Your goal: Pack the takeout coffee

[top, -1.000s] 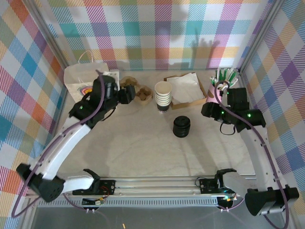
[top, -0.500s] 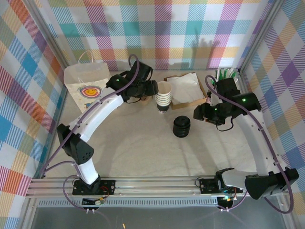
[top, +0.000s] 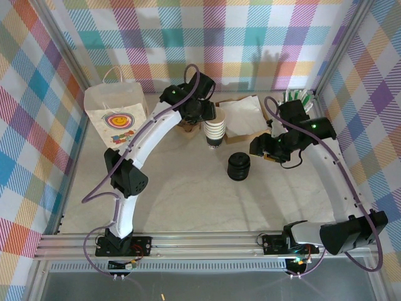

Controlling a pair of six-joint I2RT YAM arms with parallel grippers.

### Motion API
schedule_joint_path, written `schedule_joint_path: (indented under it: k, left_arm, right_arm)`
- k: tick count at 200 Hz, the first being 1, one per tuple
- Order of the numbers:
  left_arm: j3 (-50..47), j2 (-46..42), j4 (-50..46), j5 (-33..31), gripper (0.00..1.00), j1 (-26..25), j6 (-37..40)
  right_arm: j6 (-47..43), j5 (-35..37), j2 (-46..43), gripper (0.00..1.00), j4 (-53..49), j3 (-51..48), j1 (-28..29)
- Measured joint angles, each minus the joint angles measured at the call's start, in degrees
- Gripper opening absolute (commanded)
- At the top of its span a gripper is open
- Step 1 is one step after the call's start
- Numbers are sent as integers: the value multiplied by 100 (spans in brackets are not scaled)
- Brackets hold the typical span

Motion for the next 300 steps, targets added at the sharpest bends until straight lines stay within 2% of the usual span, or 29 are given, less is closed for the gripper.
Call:
schedule_joint_path:
  k: [27, 103, 137, 214, 300]
  left_arm:
    - [199, 138, -149, 195, 42, 107, -42]
    - [710, 605, -343, 573, 37, 227, -90]
    - [778, 702, -450, 619, 32, 249, -85]
    - [966, 863, -472, 667, 28, 317, -66]
    - [970, 960, -527, 726, 16, 350, -44]
  right_arm:
    - [0, -15, 0, 59, 26, -2, 0]
    - [0, -98, 44, 59, 175, -46, 0]
    - [0, -125, 50, 59, 216, -120, 0]
    - [0, -122, 50, 59, 238, -127, 0]
    - [-4, -122, 131, 59, 236, -127, 0]
